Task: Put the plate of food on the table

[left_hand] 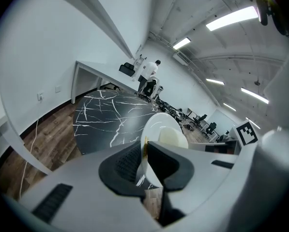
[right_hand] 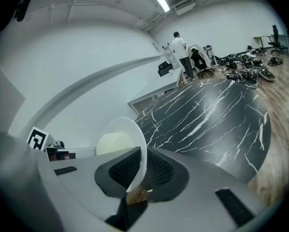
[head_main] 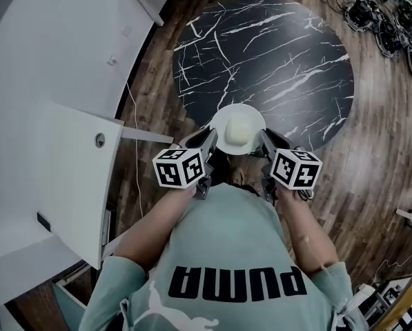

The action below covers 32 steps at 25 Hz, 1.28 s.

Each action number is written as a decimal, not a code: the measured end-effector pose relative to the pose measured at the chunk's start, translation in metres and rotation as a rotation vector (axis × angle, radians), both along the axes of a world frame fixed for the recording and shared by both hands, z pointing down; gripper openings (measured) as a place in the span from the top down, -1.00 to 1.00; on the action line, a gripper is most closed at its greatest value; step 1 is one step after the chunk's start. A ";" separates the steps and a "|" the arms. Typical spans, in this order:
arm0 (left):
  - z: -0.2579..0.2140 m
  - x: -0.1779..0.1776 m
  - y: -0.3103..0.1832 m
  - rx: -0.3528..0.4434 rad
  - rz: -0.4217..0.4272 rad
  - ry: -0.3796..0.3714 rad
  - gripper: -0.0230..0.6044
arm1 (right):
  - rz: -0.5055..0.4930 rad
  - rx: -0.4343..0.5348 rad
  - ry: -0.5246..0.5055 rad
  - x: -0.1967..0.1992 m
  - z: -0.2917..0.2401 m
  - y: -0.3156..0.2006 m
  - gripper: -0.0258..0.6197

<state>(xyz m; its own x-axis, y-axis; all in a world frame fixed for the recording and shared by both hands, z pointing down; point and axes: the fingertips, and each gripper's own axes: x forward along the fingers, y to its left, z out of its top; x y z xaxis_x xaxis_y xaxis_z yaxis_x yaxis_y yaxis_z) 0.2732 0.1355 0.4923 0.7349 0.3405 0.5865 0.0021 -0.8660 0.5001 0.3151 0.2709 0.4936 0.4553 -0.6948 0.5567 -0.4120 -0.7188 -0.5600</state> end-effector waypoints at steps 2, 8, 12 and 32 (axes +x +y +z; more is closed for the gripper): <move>0.003 0.011 0.007 -0.009 0.030 -0.001 0.77 | 0.031 -0.014 0.001 0.006 0.001 0.009 0.77; 0.015 0.049 0.028 -0.023 0.126 -0.010 0.77 | 0.119 -0.056 -0.017 0.028 0.010 0.033 0.77; 0.027 0.073 0.041 -0.031 0.187 -0.028 0.77 | 0.174 -0.084 -0.041 0.045 0.021 0.046 0.77; 0.100 0.160 0.059 -0.027 0.391 -0.178 0.78 | 0.324 -0.171 -0.217 0.110 0.098 0.063 0.76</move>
